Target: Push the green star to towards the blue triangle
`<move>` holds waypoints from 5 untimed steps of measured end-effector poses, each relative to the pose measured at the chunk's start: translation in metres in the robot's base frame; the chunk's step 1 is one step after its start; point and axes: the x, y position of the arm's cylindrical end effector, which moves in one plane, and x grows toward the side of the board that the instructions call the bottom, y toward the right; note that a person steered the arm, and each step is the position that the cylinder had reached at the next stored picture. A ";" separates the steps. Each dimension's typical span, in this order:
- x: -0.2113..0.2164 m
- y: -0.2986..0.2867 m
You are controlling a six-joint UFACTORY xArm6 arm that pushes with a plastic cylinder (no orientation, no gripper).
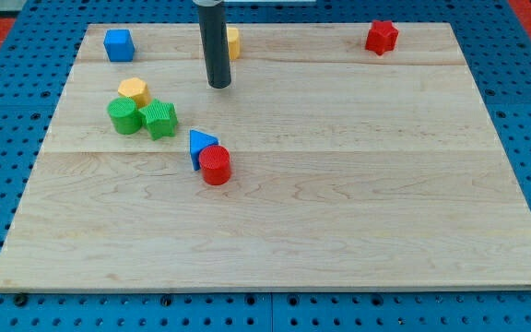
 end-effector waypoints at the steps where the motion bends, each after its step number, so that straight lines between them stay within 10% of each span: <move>1: 0.003 -0.013; 5: 0.063 -0.105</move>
